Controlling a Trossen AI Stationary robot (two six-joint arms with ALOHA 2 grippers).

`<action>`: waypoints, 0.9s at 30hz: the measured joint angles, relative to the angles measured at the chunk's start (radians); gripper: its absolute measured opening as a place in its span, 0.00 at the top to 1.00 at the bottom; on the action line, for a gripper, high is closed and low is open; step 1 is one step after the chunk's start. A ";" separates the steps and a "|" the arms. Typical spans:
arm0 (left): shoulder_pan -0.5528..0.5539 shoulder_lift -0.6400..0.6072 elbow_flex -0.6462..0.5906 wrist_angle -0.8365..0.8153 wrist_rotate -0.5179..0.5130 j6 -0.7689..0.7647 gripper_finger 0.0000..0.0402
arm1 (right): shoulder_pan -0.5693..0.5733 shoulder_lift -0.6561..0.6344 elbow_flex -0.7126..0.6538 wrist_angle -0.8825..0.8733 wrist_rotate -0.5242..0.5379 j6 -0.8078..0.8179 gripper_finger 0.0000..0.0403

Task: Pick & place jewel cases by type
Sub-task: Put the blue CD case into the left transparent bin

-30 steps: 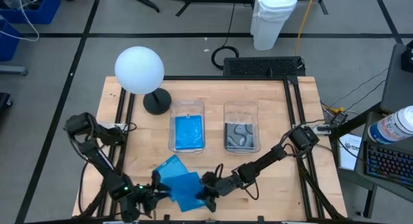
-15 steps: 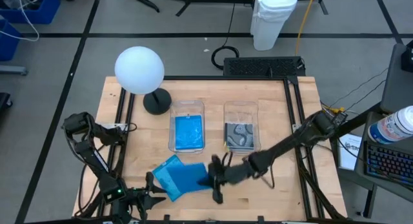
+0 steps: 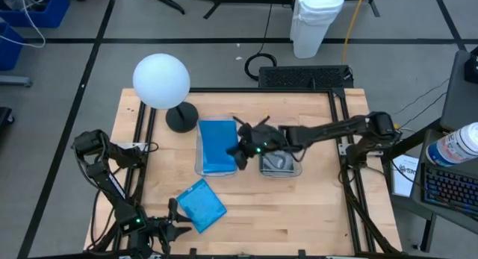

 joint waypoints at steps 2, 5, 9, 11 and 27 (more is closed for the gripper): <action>0.000 0.000 0.000 -0.014 0.001 0.001 0.67 | -0.045 0.010 0.000 -0.016 -0.060 0.030 0.97; 0.000 0.000 0.000 -0.035 0.001 0.003 0.67 | -0.094 0.037 0.010 -0.010 -0.094 0.062 0.97; 0.003 0.000 0.000 -0.066 0.003 0.005 0.67 | -0.128 0.102 0.073 -0.062 -0.178 0.094 0.97; 0.003 0.000 0.000 -0.081 0.002 0.003 0.67 | -0.130 0.152 0.148 -0.109 -0.219 0.097 0.97; 0.006 0.000 0.000 -0.194 0.080 -0.064 0.67 | -0.147 0.349 0.397 -0.425 -0.255 0.153 0.96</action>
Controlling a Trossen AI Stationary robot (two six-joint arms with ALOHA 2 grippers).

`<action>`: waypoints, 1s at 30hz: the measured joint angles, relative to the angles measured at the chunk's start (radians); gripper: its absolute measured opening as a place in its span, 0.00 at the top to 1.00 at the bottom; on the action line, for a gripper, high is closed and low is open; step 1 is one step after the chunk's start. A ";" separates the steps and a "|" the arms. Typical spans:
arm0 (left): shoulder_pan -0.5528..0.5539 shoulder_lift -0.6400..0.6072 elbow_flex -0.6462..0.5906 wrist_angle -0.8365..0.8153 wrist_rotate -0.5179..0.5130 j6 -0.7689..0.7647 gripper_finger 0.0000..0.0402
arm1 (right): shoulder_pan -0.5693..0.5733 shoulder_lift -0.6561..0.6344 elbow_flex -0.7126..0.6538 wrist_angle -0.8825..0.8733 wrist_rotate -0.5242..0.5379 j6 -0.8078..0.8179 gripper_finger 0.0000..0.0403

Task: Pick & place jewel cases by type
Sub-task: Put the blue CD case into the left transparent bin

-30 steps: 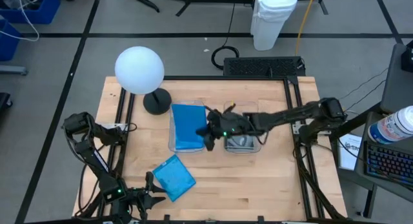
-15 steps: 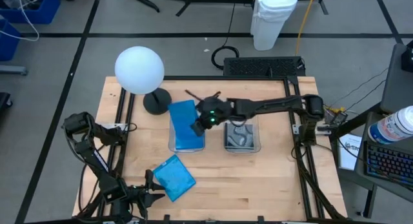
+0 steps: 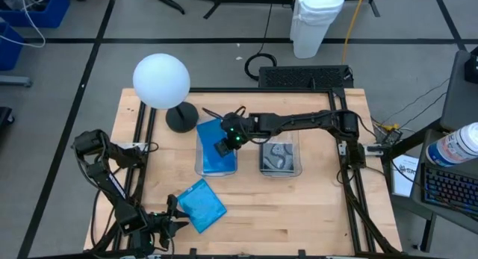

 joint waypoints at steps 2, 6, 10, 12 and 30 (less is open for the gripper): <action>0.000 0.000 0.000 -0.005 0.001 -0.015 0.67 | -0.001 0.000 0.000 0.010 -0.001 -0.005 0.96; 0.000 0.000 0.000 -0.023 -0.001 -0.035 0.67 | 0.000 0.000 0.000 0.015 -0.056 -0.022 0.95; 0.000 0.000 0.000 -0.026 -0.001 -0.040 0.67 | 0.001 0.000 0.000 0.008 -0.054 -0.026 0.95; 0.000 0.000 0.000 -0.027 -0.002 -0.042 0.67 | 0.000 0.000 0.000 0.013 -0.051 -0.023 0.95; 0.000 0.000 0.000 -0.026 -0.002 -0.035 0.67 | 0.051 0.050 -0.002 0.023 -0.024 0.317 0.97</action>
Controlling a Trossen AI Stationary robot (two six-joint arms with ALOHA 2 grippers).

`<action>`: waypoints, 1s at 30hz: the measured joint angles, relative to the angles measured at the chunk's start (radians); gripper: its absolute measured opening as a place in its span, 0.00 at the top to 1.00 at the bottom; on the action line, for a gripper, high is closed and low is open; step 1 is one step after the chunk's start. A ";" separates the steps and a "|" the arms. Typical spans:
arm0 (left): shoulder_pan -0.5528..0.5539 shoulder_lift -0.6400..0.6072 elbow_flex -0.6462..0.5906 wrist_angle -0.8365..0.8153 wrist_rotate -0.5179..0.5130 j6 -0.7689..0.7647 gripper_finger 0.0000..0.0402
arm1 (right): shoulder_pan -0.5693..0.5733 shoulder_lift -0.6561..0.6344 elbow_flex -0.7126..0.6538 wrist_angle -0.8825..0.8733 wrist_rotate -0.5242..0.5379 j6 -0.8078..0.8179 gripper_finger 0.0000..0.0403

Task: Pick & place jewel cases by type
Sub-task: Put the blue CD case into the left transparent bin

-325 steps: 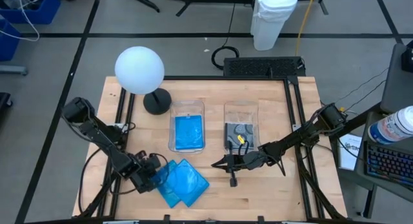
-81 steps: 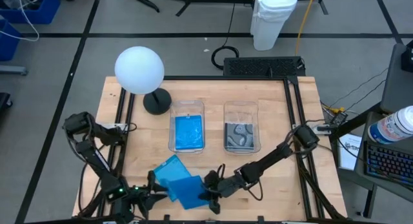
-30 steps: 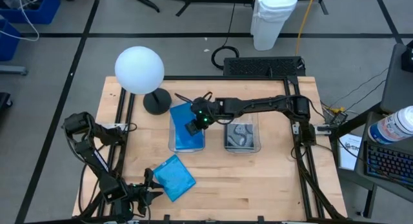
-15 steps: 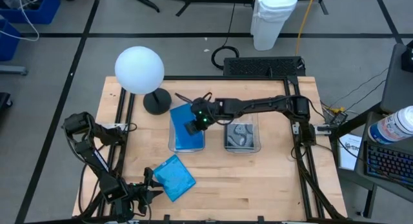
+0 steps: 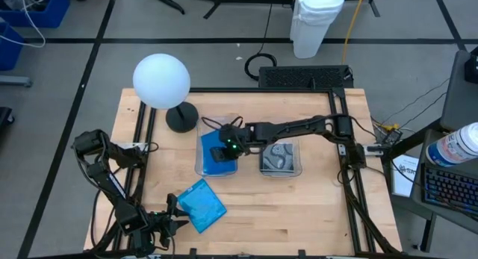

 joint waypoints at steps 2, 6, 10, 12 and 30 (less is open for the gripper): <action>0.000 0.000 0.000 0.000 0.000 0.001 0.67 | -0.001 0.019 0.001 0.035 -0.002 0.022 0.97; 0.001 0.000 0.000 0.002 0.000 0.006 0.67 | -0.004 0.030 0.004 0.062 -0.021 0.026 0.97; 0.001 0.000 0.000 0.002 0.001 0.000 0.67 | -0.005 0.033 0.000 0.061 -0.023 0.016 0.94; 0.000 0.000 0.000 0.004 0.001 -0.001 0.67 | -0.005 0.031 0.001 0.065 -0.023 0.006 0.90; 0.000 0.000 0.000 0.009 0.003 -0.005 0.67 | -0.004 0.021 0.001 0.057 -0.024 -0.006 0.67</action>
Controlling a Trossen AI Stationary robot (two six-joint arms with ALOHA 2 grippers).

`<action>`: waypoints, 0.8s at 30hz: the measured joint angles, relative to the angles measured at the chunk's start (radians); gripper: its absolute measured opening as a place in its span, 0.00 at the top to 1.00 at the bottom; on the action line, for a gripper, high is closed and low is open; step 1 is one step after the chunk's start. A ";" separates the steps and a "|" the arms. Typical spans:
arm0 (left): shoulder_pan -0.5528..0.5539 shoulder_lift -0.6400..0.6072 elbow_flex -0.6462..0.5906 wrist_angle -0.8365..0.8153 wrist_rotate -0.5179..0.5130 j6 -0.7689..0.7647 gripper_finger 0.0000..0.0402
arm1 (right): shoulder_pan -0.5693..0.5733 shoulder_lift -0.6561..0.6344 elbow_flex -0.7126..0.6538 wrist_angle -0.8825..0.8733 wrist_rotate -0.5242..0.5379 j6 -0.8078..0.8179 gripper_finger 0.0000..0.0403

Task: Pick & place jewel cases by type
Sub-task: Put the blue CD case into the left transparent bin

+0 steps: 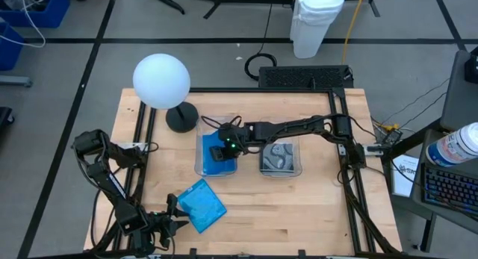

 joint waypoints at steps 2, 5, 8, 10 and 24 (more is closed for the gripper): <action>0.000 0.000 0.000 0.000 0.001 -0.001 0.67 | 0.000 -0.006 0.000 -0.026 0.000 -0.001 0.67; 0.000 0.000 0.000 0.001 0.002 -0.003 0.67 | 0.003 -0.010 0.000 -0.040 0.001 -0.010 0.67; 0.000 0.000 0.000 0.001 0.002 -0.003 0.67 | 0.005 -0.010 0.000 -0.071 0.000 -0.014 0.67; 0.000 0.000 0.000 0.002 0.002 -0.003 0.67 | 0.006 -0.010 0.000 -0.077 0.002 -0.024 0.67; 0.000 0.000 0.000 0.004 0.001 -0.011 0.67 | 0.009 -0.108 0.000 -0.236 0.150 -0.130 0.68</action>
